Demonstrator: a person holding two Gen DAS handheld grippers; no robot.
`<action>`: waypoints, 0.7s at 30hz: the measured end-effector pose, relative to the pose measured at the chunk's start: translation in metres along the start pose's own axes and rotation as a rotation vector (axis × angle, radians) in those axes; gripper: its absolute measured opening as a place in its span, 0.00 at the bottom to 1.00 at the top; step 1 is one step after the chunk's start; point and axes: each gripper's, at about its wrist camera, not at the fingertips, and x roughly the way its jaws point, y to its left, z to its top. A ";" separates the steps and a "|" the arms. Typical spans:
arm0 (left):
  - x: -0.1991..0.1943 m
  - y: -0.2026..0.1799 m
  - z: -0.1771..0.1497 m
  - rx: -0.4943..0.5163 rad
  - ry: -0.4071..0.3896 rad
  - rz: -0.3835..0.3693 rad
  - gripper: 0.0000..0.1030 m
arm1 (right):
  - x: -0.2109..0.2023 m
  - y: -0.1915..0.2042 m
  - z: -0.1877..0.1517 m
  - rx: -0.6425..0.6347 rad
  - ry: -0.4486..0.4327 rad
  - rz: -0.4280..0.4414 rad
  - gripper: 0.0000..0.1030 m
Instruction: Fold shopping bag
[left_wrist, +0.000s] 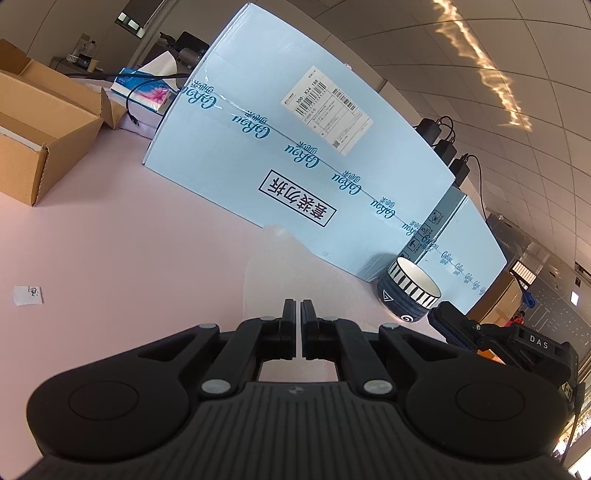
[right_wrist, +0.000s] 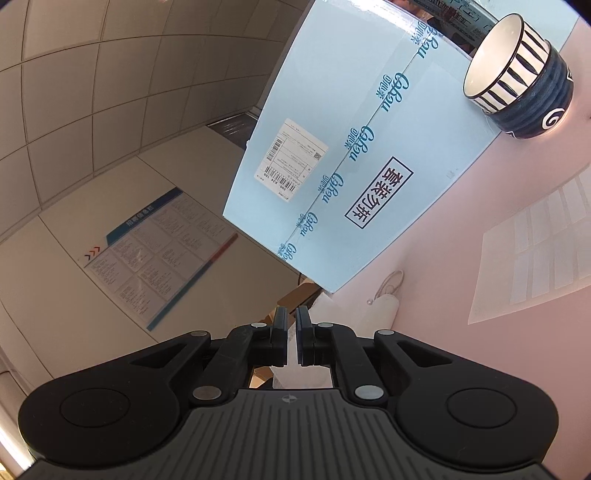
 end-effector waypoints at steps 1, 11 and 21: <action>0.001 0.000 0.000 0.002 0.004 -0.003 0.01 | 0.000 0.002 0.000 -0.016 0.001 -0.009 0.12; -0.004 -0.014 -0.005 0.063 -0.003 -0.084 0.57 | 0.013 0.009 -0.007 -0.106 0.071 -0.053 0.33; 0.007 -0.014 -0.011 0.077 0.074 0.026 0.01 | 0.017 0.009 -0.010 -0.118 0.096 -0.059 0.37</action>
